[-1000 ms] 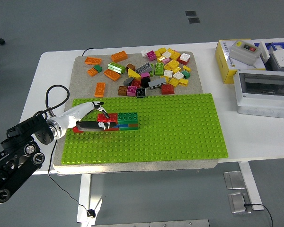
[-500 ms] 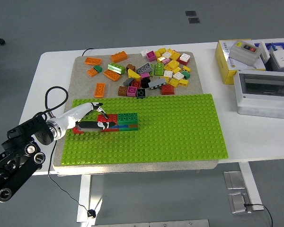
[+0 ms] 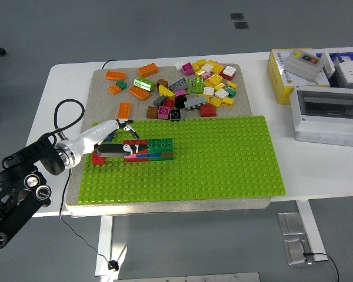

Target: Pick up the brick,pile it on top of brick,press brick,pick up the brick,pile it on top of brick,press brick

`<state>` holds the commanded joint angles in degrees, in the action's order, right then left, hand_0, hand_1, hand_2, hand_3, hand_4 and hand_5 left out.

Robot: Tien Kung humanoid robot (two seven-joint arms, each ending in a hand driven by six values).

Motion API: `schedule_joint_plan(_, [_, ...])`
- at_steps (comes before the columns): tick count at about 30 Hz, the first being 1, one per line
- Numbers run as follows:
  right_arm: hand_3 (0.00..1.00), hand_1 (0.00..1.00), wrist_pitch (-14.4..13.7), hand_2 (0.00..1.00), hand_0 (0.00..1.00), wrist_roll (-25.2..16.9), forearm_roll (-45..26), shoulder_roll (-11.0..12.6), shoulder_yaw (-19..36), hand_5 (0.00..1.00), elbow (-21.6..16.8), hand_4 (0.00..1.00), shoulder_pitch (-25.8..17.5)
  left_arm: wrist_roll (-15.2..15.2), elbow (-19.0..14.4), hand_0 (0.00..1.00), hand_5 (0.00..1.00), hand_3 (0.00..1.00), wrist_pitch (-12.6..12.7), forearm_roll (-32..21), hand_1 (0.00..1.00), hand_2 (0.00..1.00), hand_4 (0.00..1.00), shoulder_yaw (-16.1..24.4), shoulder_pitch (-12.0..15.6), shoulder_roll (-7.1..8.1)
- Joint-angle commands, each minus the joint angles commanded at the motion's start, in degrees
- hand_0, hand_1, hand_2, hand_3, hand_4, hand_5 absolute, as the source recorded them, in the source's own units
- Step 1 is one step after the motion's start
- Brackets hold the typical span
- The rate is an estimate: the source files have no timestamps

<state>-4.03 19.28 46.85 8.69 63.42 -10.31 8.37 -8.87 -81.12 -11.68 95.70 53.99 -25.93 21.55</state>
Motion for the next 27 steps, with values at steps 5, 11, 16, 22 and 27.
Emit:
schedule_joint_plan(5, [0.752,0.638,-0.06,0.586,0.699,-0.02,0.08,-0.02,0.16,0.998,0.00,0.599,-0.02,0.77,-0.39,0.998,0.738,0.629,0.09,-1.50,0.985,0.970,0.900,1.20,0.42,0.31])
schedule_joint_plan(11, [0.753,0.638,-0.16,0.585,0.699,-0.19,-0.09,-0.03,0.05,0.998,0.00,0.600,-0.14,2.14,0.52,0.998,0.714,0.628,1.42,0.91,0.981,0.959,0.880,4.57,2.02,0.93])
schedule_joint_plan(16, [0.753,0.638,-0.22,0.585,0.698,-0.20,-0.03,-0.07,0.15,0.998,0.00,0.601,-0.33,2.48,0.94,0.998,0.600,0.674,1.84,4.52,0.977,0.955,0.805,8.54,4.47,2.90])
schedule_joint_plan(22, [0.753,0.638,-0.20,0.586,0.700,-0.03,0.36,-0.10,0.58,0.998,0.00,0.600,-0.48,1.75,2.72,0.998,0.481,0.812,2.37,7.98,0.979,0.975,0.798,10.48,6.48,5.47])
schedule_joint_plan(27, [0.753,0.639,-0.24,0.586,0.700,0.02,0.52,-0.21,0.61,0.998,0.00,0.600,-0.58,3.08,6.20,0.994,0.282,0.854,7.28,10.81,0.960,0.962,0.654,12.47,7.68,4.20])
